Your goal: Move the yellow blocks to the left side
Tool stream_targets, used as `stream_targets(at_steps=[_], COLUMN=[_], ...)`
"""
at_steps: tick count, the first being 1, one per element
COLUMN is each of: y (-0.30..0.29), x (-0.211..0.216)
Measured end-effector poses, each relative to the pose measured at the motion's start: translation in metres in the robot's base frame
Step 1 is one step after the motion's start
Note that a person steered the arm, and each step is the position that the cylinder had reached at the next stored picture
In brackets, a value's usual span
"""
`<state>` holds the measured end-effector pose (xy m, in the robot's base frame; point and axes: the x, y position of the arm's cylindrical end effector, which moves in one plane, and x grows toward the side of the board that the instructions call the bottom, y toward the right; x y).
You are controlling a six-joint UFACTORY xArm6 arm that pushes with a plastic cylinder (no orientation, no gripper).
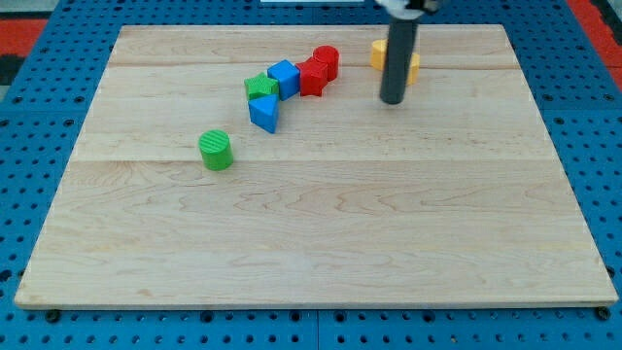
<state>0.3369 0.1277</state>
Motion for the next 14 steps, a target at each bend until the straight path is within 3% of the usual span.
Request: stream_targets(at_steps=[1, 2, 5, 7, 10, 11, 12, 13, 14], y=[0.044, 0.043, -0.021, -0.031, -0.106, -0.085, 0.013, 0.043, -0.009], x=[-0.004, -0.038, -0.075, -0.104, -0.11, -0.111, -0.099, -0.074, -0.063])
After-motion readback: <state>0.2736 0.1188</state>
